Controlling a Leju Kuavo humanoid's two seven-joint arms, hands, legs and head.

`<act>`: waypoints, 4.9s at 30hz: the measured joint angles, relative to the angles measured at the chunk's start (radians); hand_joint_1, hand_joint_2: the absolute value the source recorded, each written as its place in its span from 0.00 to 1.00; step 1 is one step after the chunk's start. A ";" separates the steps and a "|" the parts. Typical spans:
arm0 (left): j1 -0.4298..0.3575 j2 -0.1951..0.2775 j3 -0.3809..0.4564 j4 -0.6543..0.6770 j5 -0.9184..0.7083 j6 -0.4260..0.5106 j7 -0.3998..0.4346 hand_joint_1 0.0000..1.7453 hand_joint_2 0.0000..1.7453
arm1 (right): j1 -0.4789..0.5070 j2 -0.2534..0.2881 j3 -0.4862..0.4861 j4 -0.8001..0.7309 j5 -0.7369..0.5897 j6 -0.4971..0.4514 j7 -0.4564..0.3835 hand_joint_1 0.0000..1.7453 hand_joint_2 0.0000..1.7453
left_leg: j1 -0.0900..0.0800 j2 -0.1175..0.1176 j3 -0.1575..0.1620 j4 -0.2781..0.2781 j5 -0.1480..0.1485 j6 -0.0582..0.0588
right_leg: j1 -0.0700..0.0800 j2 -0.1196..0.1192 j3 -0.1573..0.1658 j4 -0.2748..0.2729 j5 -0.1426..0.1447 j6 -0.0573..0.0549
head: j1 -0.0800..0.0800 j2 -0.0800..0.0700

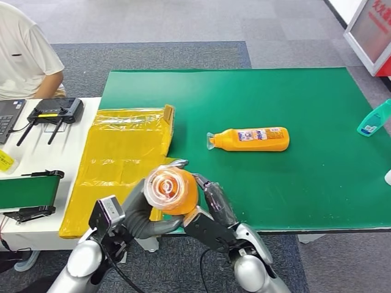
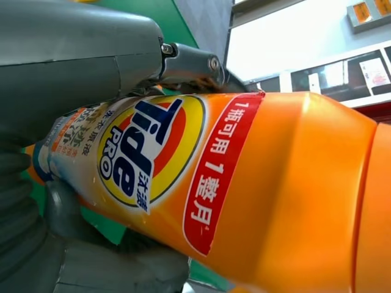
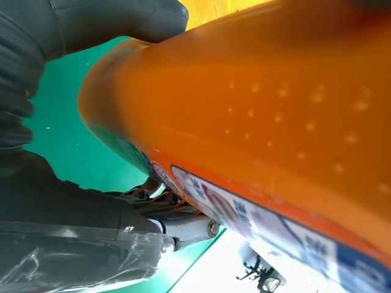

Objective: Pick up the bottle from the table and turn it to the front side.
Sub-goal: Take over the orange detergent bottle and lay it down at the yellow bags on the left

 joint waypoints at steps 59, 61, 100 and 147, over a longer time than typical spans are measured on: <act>0.198 0.002 0.401 -0.186 -0.693 0.176 0.163 1.00 1.00 | 0.154 -0.003 -0.476 -0.313 -0.333 0.168 0.001 0.00 1.00 | 0.000 0.000 0.000 0.000 0.000 0.000 | 0.000 0.000 -0.001 0.000 0.000 0.000 | 0.000 0.000; 0.152 -0.004 0.424 -0.145 -0.804 0.188 0.189 1.00 1.00 | 0.147 -0.003 -0.478 -0.316 -0.330 0.180 0.009 0.00 1.00 | 0.000 0.000 0.000 0.000 0.001 0.000 | 0.000 0.000 -0.001 0.000 0.001 0.000 | 0.000 0.000; -0.359 -0.142 0.383 0.682 -1.346 0.329 0.188 1.00 1.00 | -0.027 0.001 -0.337 -0.296 -0.343 0.198 0.022 0.00 1.00 | 0.000 0.000 -0.001 0.000 0.005 0.000 | 0.000 0.000 -0.002 -0.001 0.005 0.001 | 0.000 0.000; -0.088 -0.254 0.393 0.230 -0.283 0.030 0.084 0.00 1.00 | 0.110 0.001 -0.362 -0.378 -0.360 0.176 -0.004 0.00 1.00 | 0.000 0.000 -0.003 0.000 0.003 0.001 | 0.000 0.001 -0.002 -0.002 0.004 0.001 | 0.000 0.000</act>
